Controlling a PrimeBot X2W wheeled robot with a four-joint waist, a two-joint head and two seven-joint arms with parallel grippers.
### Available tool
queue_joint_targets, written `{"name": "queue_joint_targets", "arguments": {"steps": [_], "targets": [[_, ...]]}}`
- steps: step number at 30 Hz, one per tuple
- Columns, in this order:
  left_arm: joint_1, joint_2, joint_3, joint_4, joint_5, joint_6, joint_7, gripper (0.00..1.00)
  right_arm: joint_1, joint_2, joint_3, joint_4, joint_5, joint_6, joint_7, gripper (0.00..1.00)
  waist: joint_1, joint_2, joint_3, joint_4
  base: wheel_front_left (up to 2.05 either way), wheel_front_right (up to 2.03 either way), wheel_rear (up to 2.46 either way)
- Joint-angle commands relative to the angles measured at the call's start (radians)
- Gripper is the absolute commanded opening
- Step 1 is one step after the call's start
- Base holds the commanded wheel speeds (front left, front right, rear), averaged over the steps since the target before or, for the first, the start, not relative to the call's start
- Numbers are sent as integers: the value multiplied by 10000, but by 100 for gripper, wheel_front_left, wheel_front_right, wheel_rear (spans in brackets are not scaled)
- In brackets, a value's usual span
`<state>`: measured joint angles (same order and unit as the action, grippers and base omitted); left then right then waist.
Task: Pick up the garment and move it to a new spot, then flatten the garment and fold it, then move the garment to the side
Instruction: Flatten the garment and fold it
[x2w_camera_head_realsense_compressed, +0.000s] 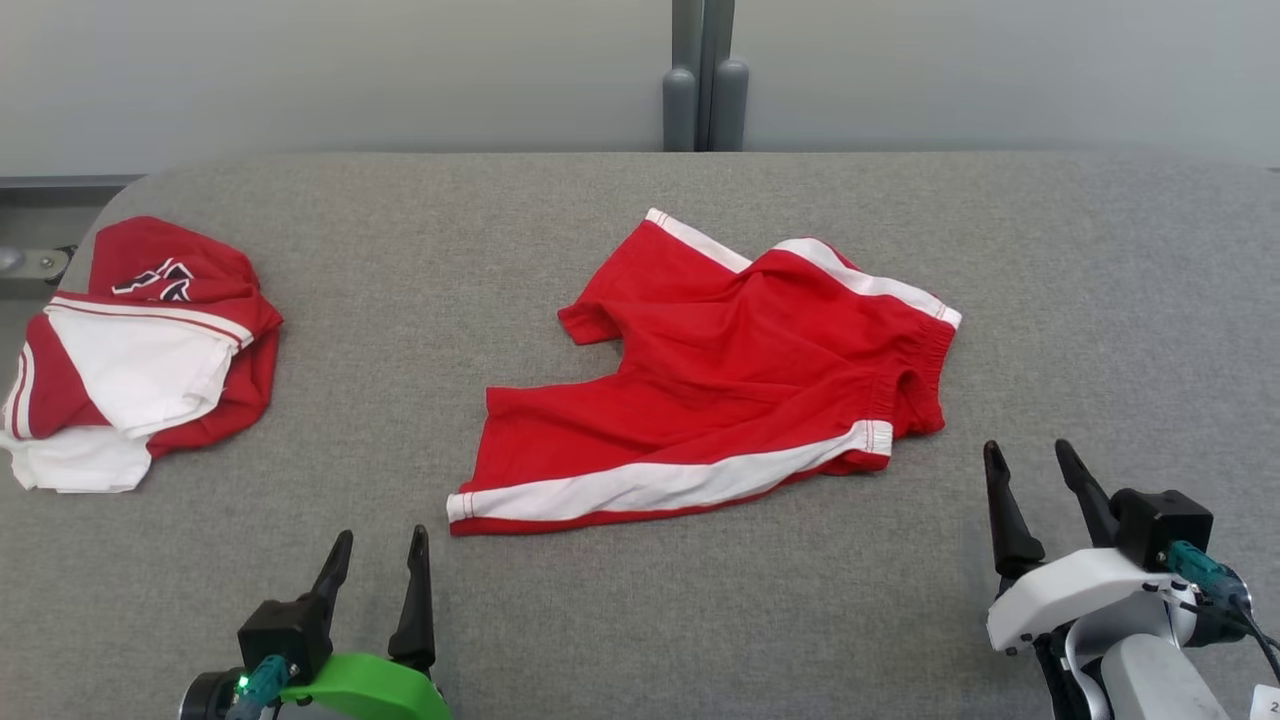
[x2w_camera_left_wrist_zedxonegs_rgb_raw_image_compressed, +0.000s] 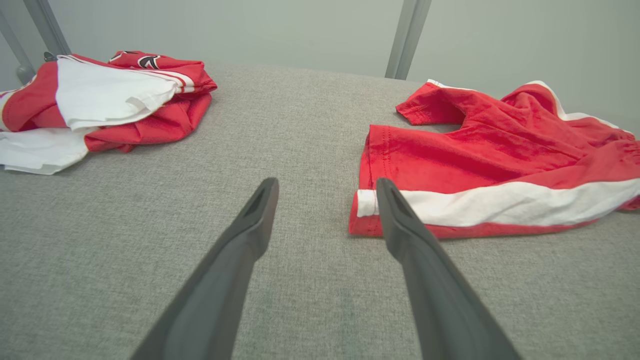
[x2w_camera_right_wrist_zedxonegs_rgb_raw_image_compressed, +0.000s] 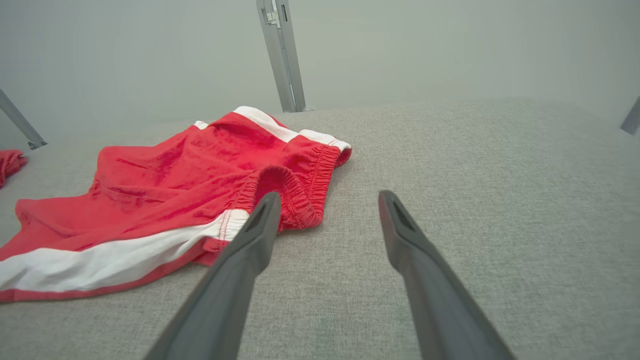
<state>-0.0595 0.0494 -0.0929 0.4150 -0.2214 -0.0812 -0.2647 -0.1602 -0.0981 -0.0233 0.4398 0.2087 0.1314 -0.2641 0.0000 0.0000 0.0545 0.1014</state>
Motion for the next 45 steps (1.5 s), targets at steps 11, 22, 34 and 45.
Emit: {"name": "queue_joint_targets", "arguments": {"steps": [11,22,34,45], "targets": [[509,24,199,-218,244,70,7,100,641,391,-195,-229,-419,-15,0,100,0,0,-460,-230,0,0,0],[114,22,-137,-141,-30,-113,7,100,276,431,278,-30,-378,-15,0,100,0,0,-13,-200,0,0,0],[-1105,24,-832,414,-1181,-462,7,100,-766,386,1253,-30,17,-15,0,100,0,0,1333,-160,0,0,0],[-1453,28,-1091,992,-1945,-508,7,100,-977,241,1460,-57,171,-15,0,100,0,0,1583,-193,0,0,0]]}}
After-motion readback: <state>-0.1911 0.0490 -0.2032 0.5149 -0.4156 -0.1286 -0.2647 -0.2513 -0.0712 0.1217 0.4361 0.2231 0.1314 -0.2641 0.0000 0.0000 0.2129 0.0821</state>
